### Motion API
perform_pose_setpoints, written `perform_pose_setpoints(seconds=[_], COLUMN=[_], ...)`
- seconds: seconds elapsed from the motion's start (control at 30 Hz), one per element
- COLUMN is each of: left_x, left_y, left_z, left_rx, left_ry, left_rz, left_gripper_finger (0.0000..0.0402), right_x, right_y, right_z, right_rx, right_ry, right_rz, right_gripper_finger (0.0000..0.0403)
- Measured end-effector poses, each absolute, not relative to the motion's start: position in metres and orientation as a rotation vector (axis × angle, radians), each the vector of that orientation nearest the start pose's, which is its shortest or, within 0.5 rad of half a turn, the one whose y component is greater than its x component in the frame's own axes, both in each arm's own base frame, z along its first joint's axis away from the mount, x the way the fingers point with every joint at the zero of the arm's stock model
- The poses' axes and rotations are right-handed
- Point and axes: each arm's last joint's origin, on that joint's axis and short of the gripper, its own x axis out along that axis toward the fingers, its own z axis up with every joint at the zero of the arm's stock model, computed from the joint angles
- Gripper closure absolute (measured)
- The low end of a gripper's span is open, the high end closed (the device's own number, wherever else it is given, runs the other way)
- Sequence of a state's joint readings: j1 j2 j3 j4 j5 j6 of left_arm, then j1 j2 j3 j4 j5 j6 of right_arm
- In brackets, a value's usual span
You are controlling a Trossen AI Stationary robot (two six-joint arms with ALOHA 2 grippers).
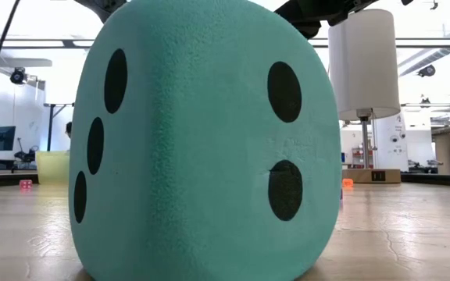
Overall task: Pick & Place Dice
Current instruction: Put the top green large die into the yellow bin
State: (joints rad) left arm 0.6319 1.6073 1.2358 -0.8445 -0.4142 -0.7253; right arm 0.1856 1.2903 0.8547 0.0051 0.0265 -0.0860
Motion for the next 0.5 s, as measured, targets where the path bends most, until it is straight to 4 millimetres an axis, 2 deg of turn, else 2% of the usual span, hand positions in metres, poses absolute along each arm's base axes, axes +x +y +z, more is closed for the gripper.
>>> perform_pose_setpoints(seconds=[0.5], left_x=[0.2425], left_y=[0.1928], left_z=[0.2436], left_rx=[-0.73], left_ry=[0.881], left_rz=[1.37], left_gripper_finger=[0.0029], right_x=[0.2775], right_y=[0.0513], right_z=[0.2678], right_rx=[-0.13], right_ry=[0.422], right_rz=[0.175], right_gripper_finger=[0.0374])
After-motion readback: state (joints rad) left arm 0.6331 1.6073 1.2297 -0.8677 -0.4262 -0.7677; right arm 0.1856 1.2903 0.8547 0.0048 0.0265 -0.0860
